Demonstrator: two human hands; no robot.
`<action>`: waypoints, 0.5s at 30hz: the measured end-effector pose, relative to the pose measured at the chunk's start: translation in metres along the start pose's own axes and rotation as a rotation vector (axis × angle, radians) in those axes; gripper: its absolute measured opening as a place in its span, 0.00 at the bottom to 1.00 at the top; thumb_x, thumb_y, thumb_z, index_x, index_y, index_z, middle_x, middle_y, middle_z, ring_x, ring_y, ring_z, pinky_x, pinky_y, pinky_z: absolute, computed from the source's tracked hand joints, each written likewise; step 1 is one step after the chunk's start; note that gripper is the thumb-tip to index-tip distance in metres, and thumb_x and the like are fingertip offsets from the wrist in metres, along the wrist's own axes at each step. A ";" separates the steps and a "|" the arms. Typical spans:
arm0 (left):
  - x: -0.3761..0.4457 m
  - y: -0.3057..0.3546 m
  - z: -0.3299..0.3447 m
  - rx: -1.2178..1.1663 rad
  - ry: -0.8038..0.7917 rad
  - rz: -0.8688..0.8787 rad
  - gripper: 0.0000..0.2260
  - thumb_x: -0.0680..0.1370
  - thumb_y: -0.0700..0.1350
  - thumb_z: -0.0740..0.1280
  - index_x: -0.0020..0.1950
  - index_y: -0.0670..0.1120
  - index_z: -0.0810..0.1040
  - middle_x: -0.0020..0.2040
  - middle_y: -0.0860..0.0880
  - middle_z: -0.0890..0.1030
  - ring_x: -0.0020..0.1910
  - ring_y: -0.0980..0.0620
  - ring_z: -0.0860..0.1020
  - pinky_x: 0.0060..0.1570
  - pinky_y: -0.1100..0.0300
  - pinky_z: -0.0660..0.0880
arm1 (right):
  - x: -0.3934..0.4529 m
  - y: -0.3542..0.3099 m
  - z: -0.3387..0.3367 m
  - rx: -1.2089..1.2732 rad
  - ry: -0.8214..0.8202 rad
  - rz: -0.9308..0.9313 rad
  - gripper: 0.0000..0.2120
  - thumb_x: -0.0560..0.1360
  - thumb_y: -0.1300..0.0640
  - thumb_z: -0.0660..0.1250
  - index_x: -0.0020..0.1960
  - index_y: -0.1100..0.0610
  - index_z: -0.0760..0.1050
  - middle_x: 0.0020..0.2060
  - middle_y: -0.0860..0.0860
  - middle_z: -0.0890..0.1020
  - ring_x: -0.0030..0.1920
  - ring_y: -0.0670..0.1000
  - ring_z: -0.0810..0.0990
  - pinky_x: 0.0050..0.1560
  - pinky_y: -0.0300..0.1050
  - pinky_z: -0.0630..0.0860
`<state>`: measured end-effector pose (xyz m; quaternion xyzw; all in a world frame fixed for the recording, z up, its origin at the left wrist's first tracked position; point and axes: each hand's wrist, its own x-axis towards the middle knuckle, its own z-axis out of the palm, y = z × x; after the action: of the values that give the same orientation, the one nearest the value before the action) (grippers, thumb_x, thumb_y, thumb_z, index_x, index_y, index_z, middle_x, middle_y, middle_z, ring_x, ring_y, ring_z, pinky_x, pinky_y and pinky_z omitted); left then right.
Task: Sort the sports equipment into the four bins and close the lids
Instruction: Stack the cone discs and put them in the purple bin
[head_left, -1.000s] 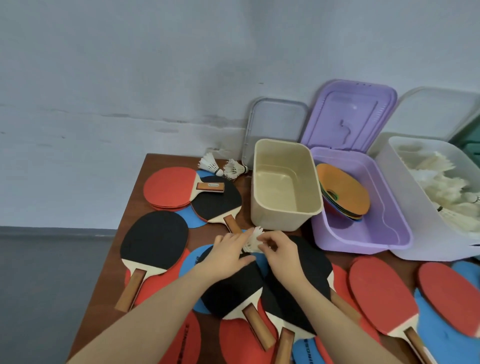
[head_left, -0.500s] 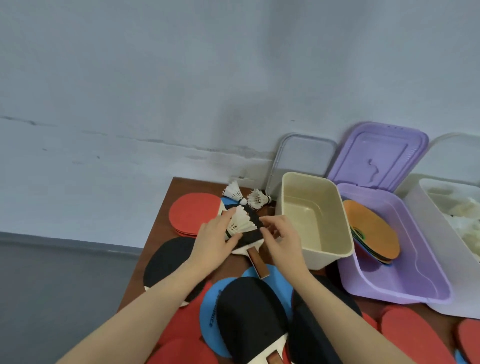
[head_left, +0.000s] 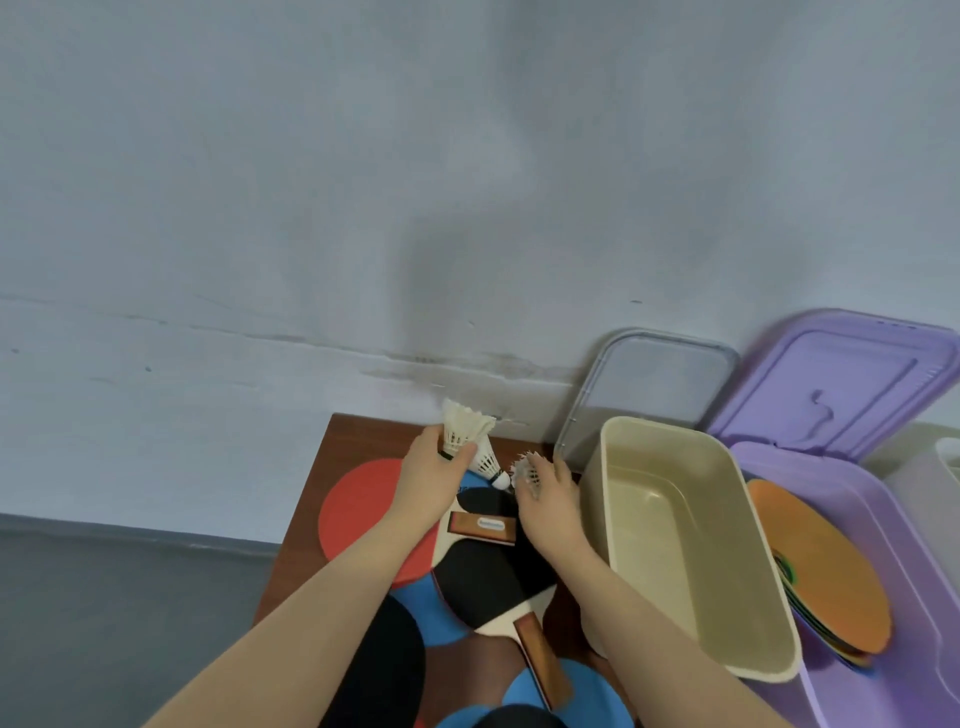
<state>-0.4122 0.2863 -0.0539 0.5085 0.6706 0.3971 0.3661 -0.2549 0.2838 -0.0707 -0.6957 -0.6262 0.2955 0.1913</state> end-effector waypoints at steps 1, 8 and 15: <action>0.005 -0.003 0.004 -0.034 -0.031 -0.033 0.11 0.77 0.47 0.66 0.57 0.45 0.73 0.50 0.51 0.77 0.50 0.52 0.75 0.45 0.60 0.68 | 0.002 0.002 0.006 -0.031 0.005 0.008 0.20 0.80 0.53 0.56 0.72 0.52 0.64 0.76 0.54 0.54 0.75 0.56 0.53 0.72 0.51 0.53; 0.020 -0.017 0.015 -0.239 -0.175 -0.177 0.11 0.78 0.48 0.65 0.57 0.45 0.72 0.53 0.49 0.79 0.52 0.54 0.78 0.52 0.58 0.74 | 0.003 0.005 0.017 -0.097 0.065 -0.024 0.21 0.81 0.57 0.55 0.73 0.55 0.61 0.75 0.50 0.59 0.73 0.51 0.57 0.71 0.48 0.53; 0.003 -0.011 -0.005 -0.350 -0.124 -0.181 0.08 0.78 0.48 0.65 0.56 0.48 0.72 0.52 0.51 0.80 0.50 0.57 0.79 0.49 0.63 0.75 | -0.011 -0.002 0.001 0.055 0.136 -0.091 0.21 0.80 0.60 0.56 0.73 0.57 0.61 0.73 0.50 0.61 0.73 0.48 0.58 0.73 0.46 0.55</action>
<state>-0.4214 0.2868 -0.0617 0.3982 0.6105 0.4411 0.5237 -0.2575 0.2732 -0.0689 -0.6794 -0.6343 0.2558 0.2656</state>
